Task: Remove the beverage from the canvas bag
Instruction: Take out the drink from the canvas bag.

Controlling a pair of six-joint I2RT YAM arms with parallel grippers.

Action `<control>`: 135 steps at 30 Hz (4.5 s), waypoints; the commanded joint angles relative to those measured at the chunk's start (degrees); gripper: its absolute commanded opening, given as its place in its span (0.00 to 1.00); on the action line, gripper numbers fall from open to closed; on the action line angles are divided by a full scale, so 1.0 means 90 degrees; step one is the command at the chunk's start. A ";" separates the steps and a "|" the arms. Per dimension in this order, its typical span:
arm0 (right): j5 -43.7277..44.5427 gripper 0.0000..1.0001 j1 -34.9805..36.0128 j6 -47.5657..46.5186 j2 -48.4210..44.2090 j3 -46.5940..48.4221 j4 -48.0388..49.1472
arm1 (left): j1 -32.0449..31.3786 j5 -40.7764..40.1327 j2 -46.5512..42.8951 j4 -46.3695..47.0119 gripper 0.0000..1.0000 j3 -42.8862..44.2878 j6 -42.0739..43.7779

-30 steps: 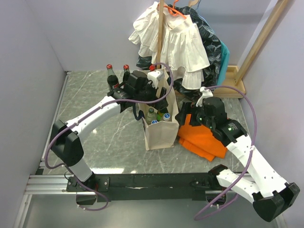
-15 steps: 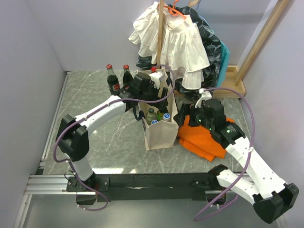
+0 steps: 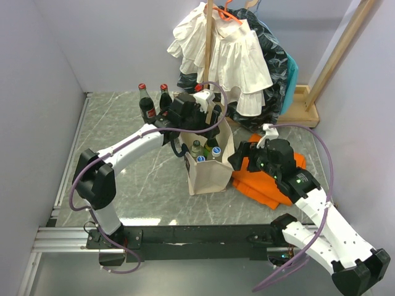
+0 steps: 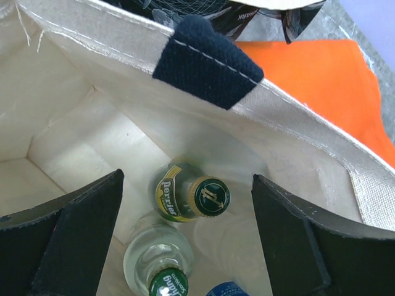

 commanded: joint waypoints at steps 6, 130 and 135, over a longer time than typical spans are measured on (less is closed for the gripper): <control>0.0384 1.00 0.0088 -0.0268 0.0164 -0.0100 -0.0700 | -0.0025 0.0212 0.0047 0.0167 0.86 0.0092 -0.0134; 0.0511 1.00 0.0088 -0.0249 0.0076 -0.0364 -0.0242 | -0.0288 -0.0686 0.0321 -0.0262 0.01 0.2055 0.0765; 0.0482 1.00 0.0088 -0.0239 0.0057 -0.0354 -0.0212 | -0.0279 -0.0676 0.0311 -0.0624 0.01 0.2475 0.0814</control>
